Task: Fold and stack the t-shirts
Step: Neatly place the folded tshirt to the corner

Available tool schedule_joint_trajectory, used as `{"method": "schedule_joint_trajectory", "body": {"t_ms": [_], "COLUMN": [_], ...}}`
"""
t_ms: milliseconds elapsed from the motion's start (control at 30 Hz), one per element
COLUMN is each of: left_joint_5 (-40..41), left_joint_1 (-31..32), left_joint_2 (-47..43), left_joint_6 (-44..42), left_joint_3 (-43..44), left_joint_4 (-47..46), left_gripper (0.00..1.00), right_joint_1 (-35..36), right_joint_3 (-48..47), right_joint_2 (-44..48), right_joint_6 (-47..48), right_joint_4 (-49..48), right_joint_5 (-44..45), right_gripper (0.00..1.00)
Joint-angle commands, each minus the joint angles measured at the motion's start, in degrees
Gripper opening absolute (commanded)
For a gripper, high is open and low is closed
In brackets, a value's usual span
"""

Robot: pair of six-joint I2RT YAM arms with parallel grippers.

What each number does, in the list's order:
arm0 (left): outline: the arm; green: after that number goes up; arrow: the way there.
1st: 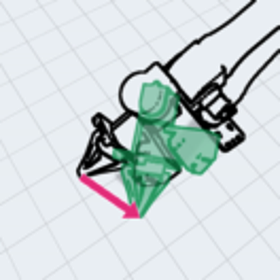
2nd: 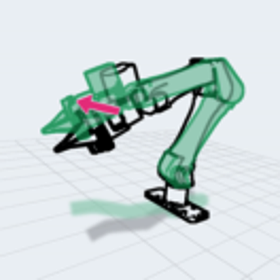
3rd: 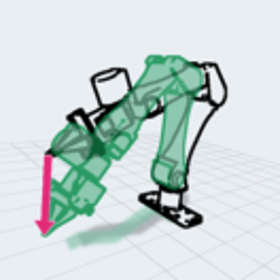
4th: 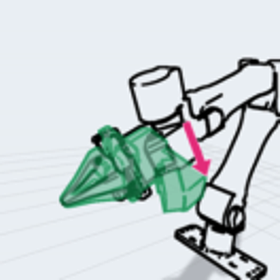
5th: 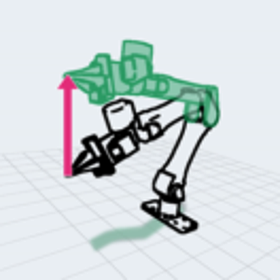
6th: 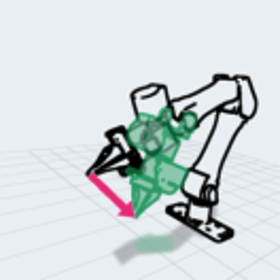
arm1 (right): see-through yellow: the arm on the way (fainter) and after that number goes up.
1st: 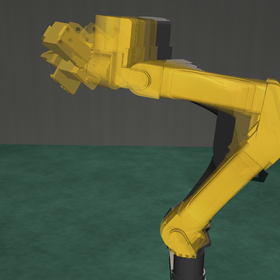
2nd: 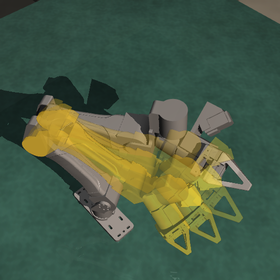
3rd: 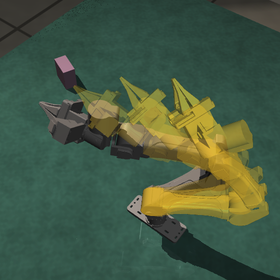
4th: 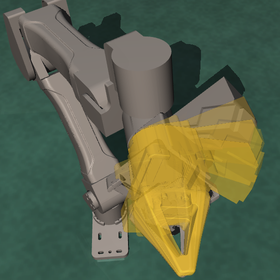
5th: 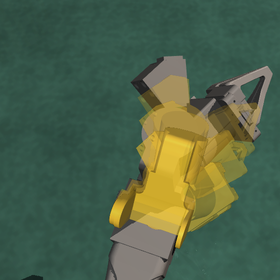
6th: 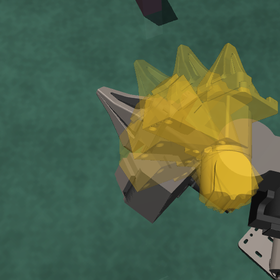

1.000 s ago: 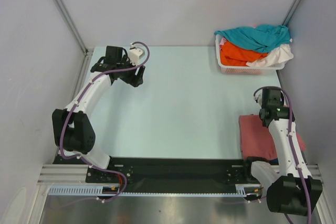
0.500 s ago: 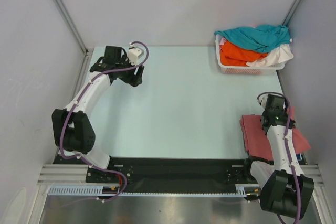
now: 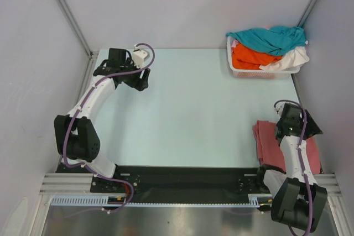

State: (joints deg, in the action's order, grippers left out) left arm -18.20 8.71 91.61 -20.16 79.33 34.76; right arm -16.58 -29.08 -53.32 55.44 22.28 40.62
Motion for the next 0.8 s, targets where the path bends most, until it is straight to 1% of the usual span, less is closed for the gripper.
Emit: {"method": "schedule_joint_trajectory", "body": {"t_ms": [0,33,67,100,167,200,233,267,300,333,367,400,467,500,567,600,633,700,733,767], "left_joint_5": [-0.35,-0.35,-0.35,-0.17,-0.09,-0.09,0.09,0.35,0.70,1.31,1.67,1.93,2.38,2.46,3.34,3.69,4.04,4.66,4.66,4.75], "left_joint_1": [-0.80,-0.89,-0.97,-0.98,-1.06,-1.06,-1.06,-1.06,-1.06,-1.15,-1.15,-1.24,-1.33,-1.41,-1.42,-1.50,-1.50,-1.59,-1.59,-1.59], "left_joint_2": [-0.74,-0.73,-0.56,-0.65,-0.65,-0.73,-1.00,-1.35,-1.70,-1.96,-2.31,-3.27,-4.59,-6.08,-8.46,-9.69,-12.92,-16.27,-19.34,-21.46], "left_joint_6": [-1.37,-1.46,-1.55,-1.46,-1.37,-1.46,-1.72,-1.90,-2.16,-2.77,-3.30,-3.65,-4.88,-5.06,-5.59,-5.50,-5.33,-5.15,-5.15,-4.98], "left_joint_3": [2.06,2.23,2.23,2.41,2.58,2.67,2.67,2.59,2.58,2.58,2.58,2.41,2.06,1.36,-0.13,-2.32,-3.56,-7.23,-8.56,-9.97], "left_joint_4": [-0.75,-0.58,-0.57,-0.49,-0.31,-0.14,0.04,0.22,1.00,1.44,2.06,3.63,5.48,7.14,8.12,8.39,8.39,8.91,9.01,9.01], "left_gripper": [0.73,0.73,0.73,0.73,0.73,0.73,0.73,0.73,0.73,0.73,0.73,0.73,0.74,0.74,0.75,0.76,0.79,0.81,0.99,1.00], "right_joint_1": [-1.35,-1.44,-1.44,-1.44,-1.35,-1.26,-1.00,-0.74,-0.30,0.40,0.67,0.93,1.81,2.42,3.91,4.44,4.88,6.90,7.69,8.48], "right_joint_3": [-5.34,-7.29,-9.74,-14.03,-19.32,-22.13,-28.42,-31.18,-33.91,-37.42,-38.93,-39.82,-40.35,-39.66,-36.25,-34.74,-33.42,-29.13,-27.89,-26.57], "right_joint_2": [1.73,1.55,0.86,0.33,-0.73,-2.12,-2.75,-3.36,-4.15,-4.51,-4.60,-4.60,-3.46,-2.76,-0.13,0.75,2.68,4.44,5.50,6.90], "right_joint_6": [-2.25,-4.27,-8.73,-11.03,-17.00,-24.08,-28.59,-32.03,-38.24,-41.09,-43.64,-48.71,-52.17,-54.02,-58.50,-59.91,-61.92,-63.52,-64.05,-64.66], "right_joint_4": [-4.44,-2.70,-1.12,0.20,3.98,5.91,10.19,12.24,13.82,15.75,16.47,16.91,17.36,17.09,15.34,14.73,13.59,12.18,11.21,11.03], "right_joint_5": [1.58,0.44,-1.23,-4.29,-6.60,-10.70,-13.70,-17.12,-22.90,-25.30,-27.59,-32.75,-38.40,-42.86,-46.32,-48.60,-49.75,-51.68,-52.22,-52.66], "right_gripper": [0.87,0.87,0.88,0.88,0.89,0.89,0.89,0.90,0.94,0.97,0.98,1.00,1.00,1.00,1.00,1.00,1.00,1.00,1.00,1.00]}}
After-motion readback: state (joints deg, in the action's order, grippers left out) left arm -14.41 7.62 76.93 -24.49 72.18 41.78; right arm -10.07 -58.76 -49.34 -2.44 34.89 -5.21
